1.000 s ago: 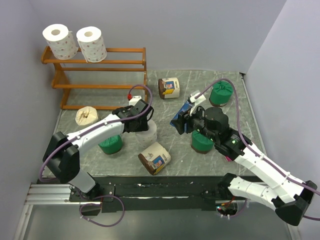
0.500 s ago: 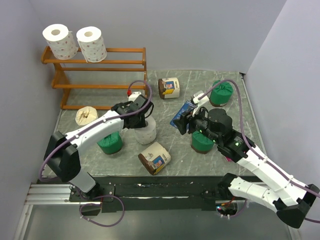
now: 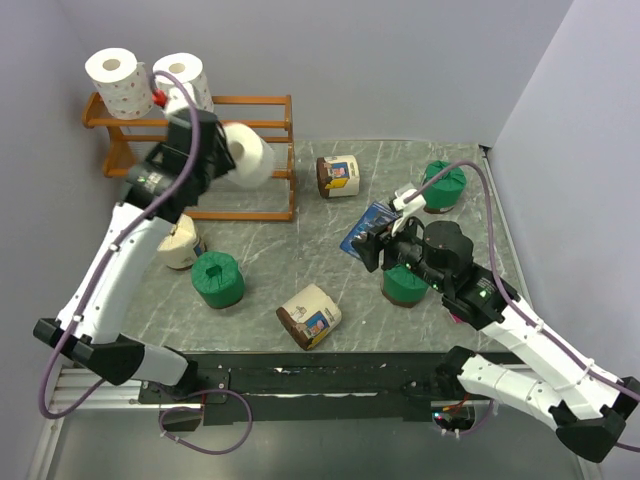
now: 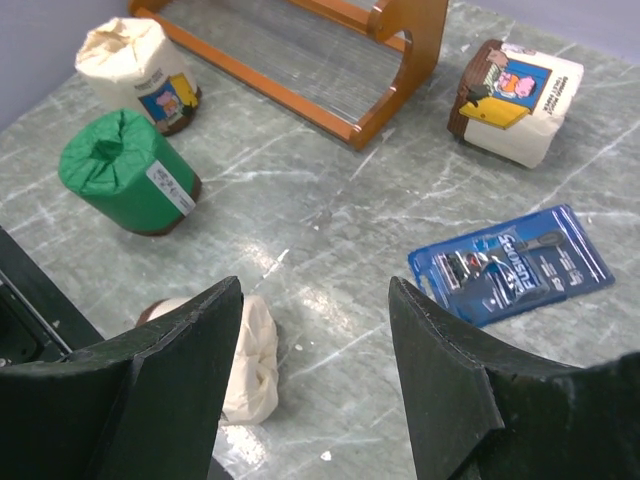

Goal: Place and organize the paper towels onto the shelf

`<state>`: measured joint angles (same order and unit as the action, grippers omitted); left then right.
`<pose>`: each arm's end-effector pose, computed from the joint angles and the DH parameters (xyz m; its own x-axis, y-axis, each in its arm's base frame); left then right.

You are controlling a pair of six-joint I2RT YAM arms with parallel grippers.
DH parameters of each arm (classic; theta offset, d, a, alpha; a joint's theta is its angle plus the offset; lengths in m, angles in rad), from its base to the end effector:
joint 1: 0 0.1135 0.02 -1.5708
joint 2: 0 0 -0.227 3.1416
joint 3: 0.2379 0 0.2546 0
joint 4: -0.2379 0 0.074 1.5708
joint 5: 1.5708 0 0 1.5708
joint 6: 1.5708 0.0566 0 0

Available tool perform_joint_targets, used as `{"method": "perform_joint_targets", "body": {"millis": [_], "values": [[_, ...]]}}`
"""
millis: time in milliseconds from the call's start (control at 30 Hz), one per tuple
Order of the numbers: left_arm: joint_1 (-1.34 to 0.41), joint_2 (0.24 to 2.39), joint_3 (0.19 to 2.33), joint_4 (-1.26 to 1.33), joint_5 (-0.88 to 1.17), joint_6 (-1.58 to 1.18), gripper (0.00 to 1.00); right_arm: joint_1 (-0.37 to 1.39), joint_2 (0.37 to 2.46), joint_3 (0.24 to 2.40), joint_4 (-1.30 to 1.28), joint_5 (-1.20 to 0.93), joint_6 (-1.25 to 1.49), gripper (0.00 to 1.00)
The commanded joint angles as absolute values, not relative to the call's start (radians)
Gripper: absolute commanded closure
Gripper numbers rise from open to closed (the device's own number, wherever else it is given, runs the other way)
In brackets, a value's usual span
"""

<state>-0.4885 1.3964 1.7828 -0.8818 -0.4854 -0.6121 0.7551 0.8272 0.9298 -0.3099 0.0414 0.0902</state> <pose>0.2741 -0.1158 0.4269 -0.3738 -0.3769 -0.8475 -0.1981 0.9251 -0.3240 0.1721 0.1587 0.3387 -0.2083 -0.0724 -0.9754 -0.6391 0.7650 0.0797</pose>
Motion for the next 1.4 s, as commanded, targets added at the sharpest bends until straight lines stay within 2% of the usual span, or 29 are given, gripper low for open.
{"method": "perform_joint_targets", "body": {"millis": [0,300,667,1067,1367], "values": [[-0.397,1.446,1.937,-0.841,-0.471,-0.512,0.69,0.761,0.799,0.969,-0.344,0.084,0.078,0.32],[-0.31,1.672,2.327,-0.879,-0.423,-0.43,0.67,0.761,0.75,0.951,-0.362,0.094,0.068,0.32],[-0.262,1.756,2.342,-0.729,-0.33,-0.379,0.64,0.761,0.744,0.968,-0.379,0.109,0.058,0.32],[-0.255,1.839,2.372,-0.675,-0.308,-0.344,0.64,0.759,0.773,0.986,-0.379,0.12,0.054,0.32],[-0.247,1.873,2.368,-0.603,-0.308,-0.307,0.59,0.759,0.79,0.996,-0.374,0.118,0.055,0.32]]}}
